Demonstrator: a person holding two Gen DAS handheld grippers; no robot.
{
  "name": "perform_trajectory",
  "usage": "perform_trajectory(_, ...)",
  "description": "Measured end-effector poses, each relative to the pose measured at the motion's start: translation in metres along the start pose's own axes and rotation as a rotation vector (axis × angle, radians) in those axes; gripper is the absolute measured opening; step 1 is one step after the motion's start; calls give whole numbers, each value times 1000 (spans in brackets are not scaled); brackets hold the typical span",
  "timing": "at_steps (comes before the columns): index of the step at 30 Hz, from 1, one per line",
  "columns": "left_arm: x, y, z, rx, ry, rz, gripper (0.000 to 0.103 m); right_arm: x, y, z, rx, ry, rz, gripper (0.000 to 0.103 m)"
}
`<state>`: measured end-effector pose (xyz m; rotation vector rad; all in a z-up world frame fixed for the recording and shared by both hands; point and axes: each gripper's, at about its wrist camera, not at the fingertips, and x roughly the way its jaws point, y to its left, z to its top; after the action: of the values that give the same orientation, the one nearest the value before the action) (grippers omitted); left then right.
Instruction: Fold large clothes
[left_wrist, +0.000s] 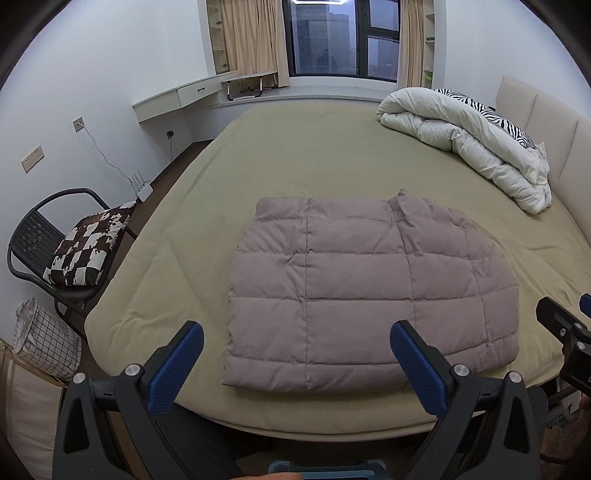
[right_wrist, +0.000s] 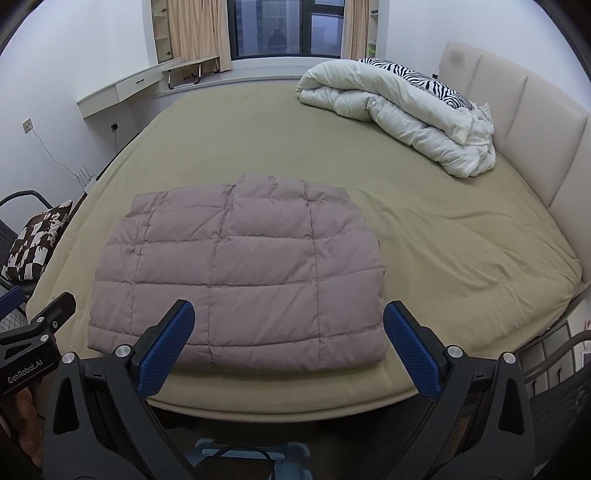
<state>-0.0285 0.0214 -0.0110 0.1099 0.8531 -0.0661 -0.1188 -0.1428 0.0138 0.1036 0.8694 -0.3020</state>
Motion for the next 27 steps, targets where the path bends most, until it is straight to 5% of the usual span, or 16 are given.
perform_trajectory(27,5,1,-2,6,7,5,103,2,-1,0,-4,8,2,103)
